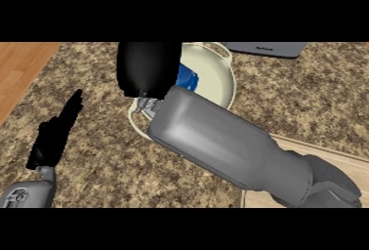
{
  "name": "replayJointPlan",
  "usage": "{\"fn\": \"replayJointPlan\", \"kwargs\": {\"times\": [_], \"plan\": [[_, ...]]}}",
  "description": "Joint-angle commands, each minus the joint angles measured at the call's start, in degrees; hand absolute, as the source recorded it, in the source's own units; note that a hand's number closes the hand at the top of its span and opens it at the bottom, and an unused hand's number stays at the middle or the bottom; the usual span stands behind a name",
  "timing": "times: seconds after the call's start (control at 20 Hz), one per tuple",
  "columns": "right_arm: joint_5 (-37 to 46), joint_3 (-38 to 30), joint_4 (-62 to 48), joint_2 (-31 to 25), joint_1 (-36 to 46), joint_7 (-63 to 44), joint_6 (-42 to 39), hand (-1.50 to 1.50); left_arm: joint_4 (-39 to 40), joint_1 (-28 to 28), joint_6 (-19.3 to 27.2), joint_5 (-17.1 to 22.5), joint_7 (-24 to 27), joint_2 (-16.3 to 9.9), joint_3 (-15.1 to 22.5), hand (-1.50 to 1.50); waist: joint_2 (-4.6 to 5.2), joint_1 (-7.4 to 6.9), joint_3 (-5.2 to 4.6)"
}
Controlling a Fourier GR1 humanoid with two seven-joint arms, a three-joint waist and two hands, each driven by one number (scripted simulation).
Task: Pick the can from the tray and place it in the pot
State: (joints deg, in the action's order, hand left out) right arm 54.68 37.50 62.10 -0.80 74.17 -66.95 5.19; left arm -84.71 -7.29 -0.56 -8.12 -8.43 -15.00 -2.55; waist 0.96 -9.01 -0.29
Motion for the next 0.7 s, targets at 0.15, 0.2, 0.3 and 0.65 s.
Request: {"fn": "replayJointPlan", "kwargs": {"times": [0.15, 0.2, 0.3, 0.65], "plan": [[-1.7, -1.2, -7.8, 0.8, 3.3, -7.2, 12.4, 1.50, 0.0, 0.7, 0.3, 0.6, 0.4, -0.5, -1.7, 0.00, 0.14, 1.83, 0.07], [-2.7, -1.6, -8.7, 0.8, 6.0, -7.3, 11.1, 1.50, 0.3, 0.7, 0.7, -0.1, 0.1, 0.3, -0.7, 0.00, 0.01, 2.21, 0.06], [-3.3, -2.4, -13.7, 0.8, 5.9, -4.2, 13.6, 1.50, 0.0, 0.4, 0.7, 0.7, 0.1, 0.4, -1.3, 0.00, 0.40, 1.94, 0.05], [-6.3, -7.0, -26.7, 0.8, 5.1, 7.7, 20.9, 1.50, -1.8, 1.7, 0.1, 1.1, 0.0, -1.0, -2.6, 0.00, 0.70, 2.76, 0.15]]}}
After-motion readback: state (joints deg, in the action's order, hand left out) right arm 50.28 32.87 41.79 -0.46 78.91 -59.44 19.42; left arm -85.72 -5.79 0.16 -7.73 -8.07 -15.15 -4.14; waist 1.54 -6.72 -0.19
